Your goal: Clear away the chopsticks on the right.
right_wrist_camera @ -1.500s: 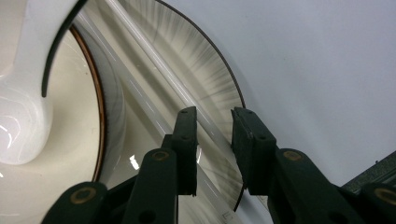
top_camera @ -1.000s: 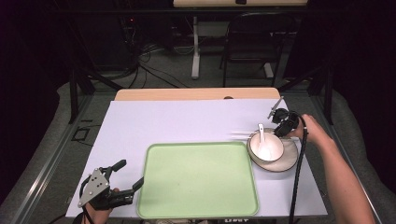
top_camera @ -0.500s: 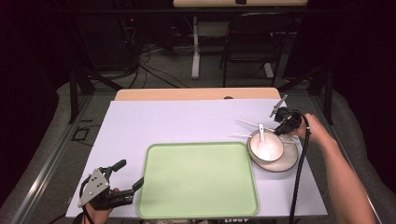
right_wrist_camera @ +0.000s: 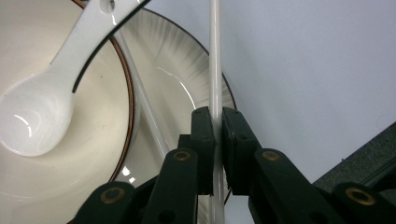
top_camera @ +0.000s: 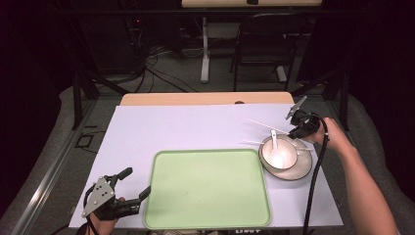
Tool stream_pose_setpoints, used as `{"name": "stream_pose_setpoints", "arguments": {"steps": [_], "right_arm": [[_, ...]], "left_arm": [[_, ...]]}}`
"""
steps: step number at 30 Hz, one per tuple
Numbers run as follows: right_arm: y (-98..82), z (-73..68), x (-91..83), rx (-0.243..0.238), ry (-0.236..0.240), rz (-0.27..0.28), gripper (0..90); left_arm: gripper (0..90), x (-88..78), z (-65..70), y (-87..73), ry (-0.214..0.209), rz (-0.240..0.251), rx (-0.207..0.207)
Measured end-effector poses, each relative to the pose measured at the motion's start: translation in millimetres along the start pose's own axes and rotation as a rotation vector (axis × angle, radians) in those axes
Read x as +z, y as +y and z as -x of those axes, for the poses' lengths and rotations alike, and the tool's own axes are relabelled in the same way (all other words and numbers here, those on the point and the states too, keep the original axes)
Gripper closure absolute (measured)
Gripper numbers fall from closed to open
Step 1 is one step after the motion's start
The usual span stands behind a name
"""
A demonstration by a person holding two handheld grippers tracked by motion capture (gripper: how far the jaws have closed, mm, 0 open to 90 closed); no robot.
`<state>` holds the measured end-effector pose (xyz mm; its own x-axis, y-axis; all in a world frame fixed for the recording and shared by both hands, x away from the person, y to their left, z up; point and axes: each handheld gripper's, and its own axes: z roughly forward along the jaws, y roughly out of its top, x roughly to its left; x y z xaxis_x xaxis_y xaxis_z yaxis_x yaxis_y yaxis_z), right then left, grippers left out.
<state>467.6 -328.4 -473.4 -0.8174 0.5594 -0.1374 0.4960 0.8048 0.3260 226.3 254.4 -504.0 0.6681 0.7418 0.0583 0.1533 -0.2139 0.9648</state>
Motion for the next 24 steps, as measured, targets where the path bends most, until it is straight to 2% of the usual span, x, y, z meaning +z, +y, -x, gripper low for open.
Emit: {"name": "stream_pose_setpoints", "arguments": {"steps": [1,2,3,4,7,8,9,10,24], "right_arm": [[0.1,-0.2,-2.8,0.006,-0.003,0.0,83.8],[-0.3,0.9,-5.4,0.004,-0.006,0.023,83.8],[-0.6,-0.2,-7.4,0.022,-0.007,0.023,83.8],[-0.4,1.4,-9.8,0.009,-0.012,0.03,83.8],[-1.9,-0.9,-14.0,0.036,-0.014,0.056,83.8],[-2.1,-0.4,-17.5,0.028,-0.018,0.044,83.8],[-3.3,-3.5,-17.9,0.066,-0.015,0.06,83.8],[-3.2,-1.8,-20.0,0.042,-0.022,0.062,83.8],[-3.1,-15.6,-44.1,0.075,-0.052,0.11,83.9]], "left_arm": [[15.4,0.0,0.0,0.0,-0.001,0.0,0.001],[15.4,-0.1,0.0,0.0,0.0,0.001,0.0],[15.4,-0.1,0.0,0.0,0.0,0.001,0.0],[15.4,0.0,-0.1,-0.1,0.0,0.001,0.0],[15.4,0.0,0.0,0.0,0.0,0.0,0.0],[15.4,0.0,-0.1,0.0,-0.001,0.0,0.0],[15.4,0.0,-0.1,0.0,0.0,0.0,0.0],[15.4,0.0,-0.1,0.0,0.0,0.001,0.0],[15.4,0.6,-0.1,-0.1,0.002,0.001,-0.001]]}}
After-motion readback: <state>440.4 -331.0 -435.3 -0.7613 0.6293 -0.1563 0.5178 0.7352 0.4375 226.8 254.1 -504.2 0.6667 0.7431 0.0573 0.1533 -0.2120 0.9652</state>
